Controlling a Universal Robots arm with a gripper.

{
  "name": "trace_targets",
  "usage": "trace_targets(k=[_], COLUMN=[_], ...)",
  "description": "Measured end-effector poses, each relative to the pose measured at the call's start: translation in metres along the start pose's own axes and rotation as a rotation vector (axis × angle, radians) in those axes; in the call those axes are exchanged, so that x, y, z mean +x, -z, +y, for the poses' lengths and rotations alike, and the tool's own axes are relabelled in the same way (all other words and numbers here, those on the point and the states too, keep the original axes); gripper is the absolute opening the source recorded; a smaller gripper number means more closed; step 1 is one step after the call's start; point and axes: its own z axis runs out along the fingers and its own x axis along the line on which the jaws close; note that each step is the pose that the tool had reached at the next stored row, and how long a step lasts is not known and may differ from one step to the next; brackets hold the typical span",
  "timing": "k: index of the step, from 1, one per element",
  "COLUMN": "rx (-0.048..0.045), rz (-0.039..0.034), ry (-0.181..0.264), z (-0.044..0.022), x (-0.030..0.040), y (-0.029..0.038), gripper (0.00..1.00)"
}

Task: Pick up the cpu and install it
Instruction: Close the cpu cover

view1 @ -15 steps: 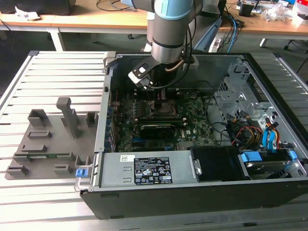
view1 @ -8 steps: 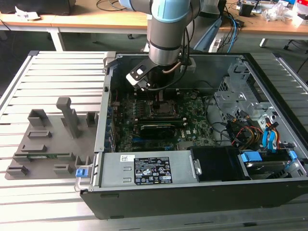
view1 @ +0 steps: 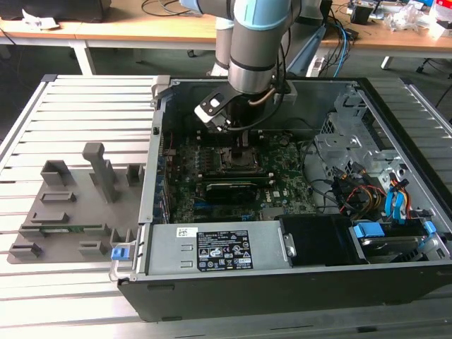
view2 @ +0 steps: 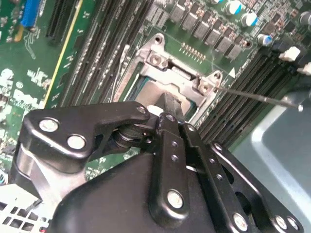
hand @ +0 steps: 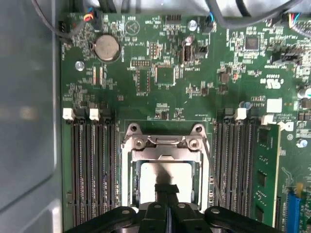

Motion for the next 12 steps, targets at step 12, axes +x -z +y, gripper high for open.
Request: trace_targets(k=[12], rx=[0.0001], rz=[-0.0001], ry=[0.0], z=[-0.0016], x=[-0.0009], y=[0.0554], gripper=[0.11])
